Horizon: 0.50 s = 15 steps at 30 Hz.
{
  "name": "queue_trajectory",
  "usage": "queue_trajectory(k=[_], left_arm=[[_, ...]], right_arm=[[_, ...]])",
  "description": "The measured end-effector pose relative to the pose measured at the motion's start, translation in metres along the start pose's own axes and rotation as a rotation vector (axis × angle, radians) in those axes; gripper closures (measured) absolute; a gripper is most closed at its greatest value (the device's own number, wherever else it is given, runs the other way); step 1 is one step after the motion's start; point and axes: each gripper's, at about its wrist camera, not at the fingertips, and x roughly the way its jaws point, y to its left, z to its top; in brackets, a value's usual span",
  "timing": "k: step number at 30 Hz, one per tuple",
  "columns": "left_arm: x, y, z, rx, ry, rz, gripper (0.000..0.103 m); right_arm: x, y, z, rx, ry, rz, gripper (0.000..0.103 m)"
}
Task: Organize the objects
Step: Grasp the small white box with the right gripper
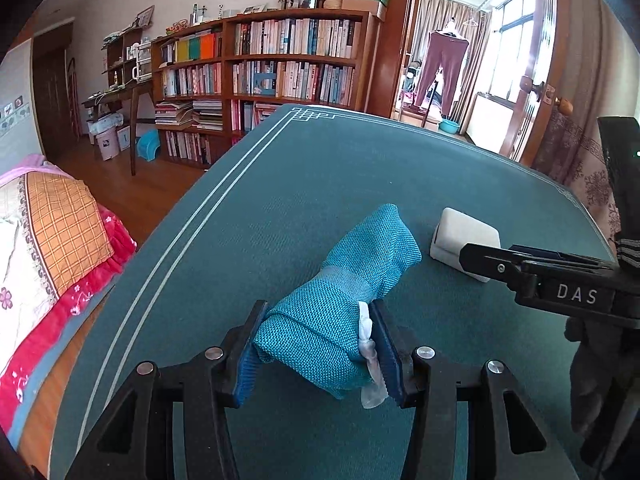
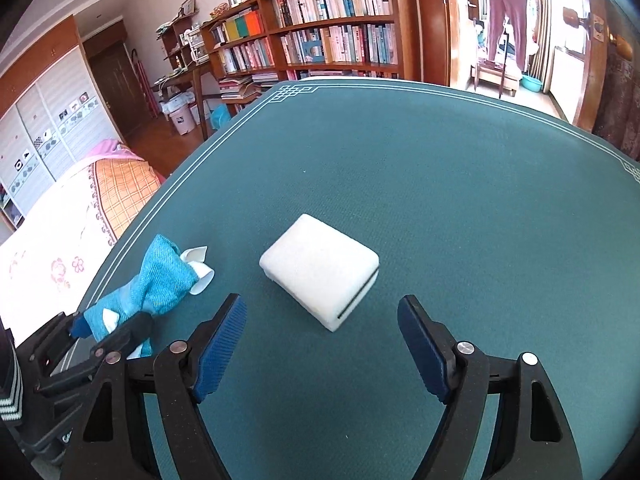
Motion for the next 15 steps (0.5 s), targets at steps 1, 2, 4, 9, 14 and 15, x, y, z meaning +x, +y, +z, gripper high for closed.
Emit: queue_trajectory(k=[1, 2, 4, 9, 14, 15], left_arm=[[0.0, 0.001, 0.0, -0.005, 0.0, -0.001, 0.05], [0.0, 0.002, 0.0, -0.01, 0.0, -0.002, 0.05], [0.0, 0.004, 0.0, -0.02, 0.003, -0.004, 0.05], [0.0, 0.006, -0.001, -0.033, 0.008, -0.007, 0.05], [0.0, 0.004, -0.001, -0.023, 0.007, -0.009, 0.05], [0.0, 0.003, -0.001, -0.021, 0.007, -0.009, 0.05]], right_arm=[[0.004, 0.002, 0.003, 0.001, 0.002, -0.005, 0.022], [0.008, 0.003, 0.006, 0.001, 0.003, -0.011, 0.022], [0.014, 0.006, 0.011, 0.005, 0.007, -0.014, 0.022], [0.024, 0.014, 0.014, -0.005, 0.006, -0.036, 0.022], [0.028, 0.012, 0.01, -0.001, 0.008, -0.065, 0.033], [0.027, 0.012, 0.009, -0.009, 0.009, -0.065, 0.033]])
